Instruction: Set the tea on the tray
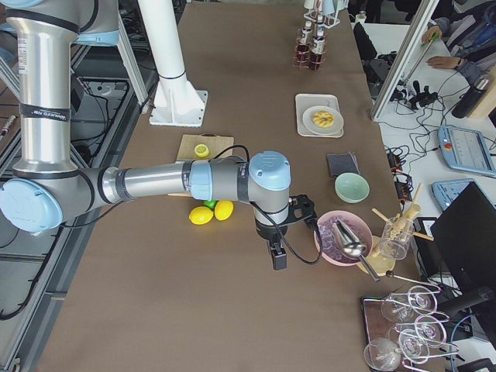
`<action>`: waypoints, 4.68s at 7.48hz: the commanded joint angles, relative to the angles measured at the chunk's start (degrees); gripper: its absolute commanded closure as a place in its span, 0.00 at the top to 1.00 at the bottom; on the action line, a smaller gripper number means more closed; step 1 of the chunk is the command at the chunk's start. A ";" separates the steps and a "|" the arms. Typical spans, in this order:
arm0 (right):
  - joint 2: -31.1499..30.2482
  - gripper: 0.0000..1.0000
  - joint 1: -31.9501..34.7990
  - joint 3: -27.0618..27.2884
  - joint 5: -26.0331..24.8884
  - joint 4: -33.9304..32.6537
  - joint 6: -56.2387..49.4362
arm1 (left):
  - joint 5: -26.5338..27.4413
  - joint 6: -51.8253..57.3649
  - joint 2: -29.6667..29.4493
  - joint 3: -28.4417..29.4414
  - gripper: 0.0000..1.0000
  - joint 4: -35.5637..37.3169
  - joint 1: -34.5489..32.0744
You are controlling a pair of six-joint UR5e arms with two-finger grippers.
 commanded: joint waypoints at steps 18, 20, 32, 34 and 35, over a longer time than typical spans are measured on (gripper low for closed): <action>-1.06 1.00 -0.92 0.21 5.45 -0.17 0.19 | -0.28 -15.59 -1.34 -3.20 0.97 -12.01 10.66; -1.50 1.00 -0.92 0.04 5.36 -0.17 0.19 | -0.28 -27.21 -3.70 -2.94 0.98 -22.82 17.85; -0.36 1.00 -0.92 0.39 4.66 0.01 0.19 | 18.36 -44.59 -23.23 17.54 0.80 -40.45 35.39; -0.36 1.00 -0.92 0.48 4.75 0.01 0.19 | 13.39 -41.54 -23.06 17.54 0.80 -40.02 32.60; -0.36 1.00 -0.92 0.48 4.83 0.01 0.19 | 12.56 -39.60 -21.92 17.63 0.79 -40.01 31.35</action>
